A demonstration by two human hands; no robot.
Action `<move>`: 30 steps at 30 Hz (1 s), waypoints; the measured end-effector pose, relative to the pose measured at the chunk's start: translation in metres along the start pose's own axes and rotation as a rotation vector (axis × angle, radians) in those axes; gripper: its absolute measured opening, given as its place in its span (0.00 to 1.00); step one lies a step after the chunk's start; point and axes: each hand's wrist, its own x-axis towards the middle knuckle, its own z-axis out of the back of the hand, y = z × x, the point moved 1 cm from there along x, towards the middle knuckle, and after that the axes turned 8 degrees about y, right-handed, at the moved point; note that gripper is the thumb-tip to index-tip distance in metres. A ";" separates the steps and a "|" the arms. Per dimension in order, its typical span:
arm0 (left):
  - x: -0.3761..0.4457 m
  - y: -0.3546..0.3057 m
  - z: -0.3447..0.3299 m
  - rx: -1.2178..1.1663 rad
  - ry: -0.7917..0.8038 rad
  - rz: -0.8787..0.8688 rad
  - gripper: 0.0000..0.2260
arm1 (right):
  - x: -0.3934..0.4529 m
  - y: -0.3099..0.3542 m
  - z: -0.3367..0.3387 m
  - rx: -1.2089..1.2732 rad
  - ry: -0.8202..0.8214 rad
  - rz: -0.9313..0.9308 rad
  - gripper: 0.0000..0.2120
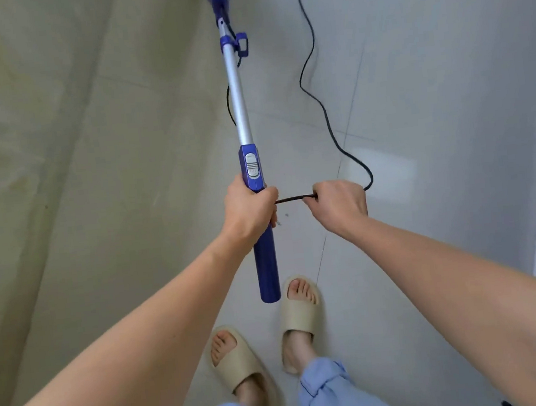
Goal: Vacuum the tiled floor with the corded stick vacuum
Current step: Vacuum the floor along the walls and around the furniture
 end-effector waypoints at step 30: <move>-0.324 -0.130 -0.162 -0.091 0.263 0.285 0.04 | -0.466 -0.184 0.052 0.569 0.183 -0.766 0.13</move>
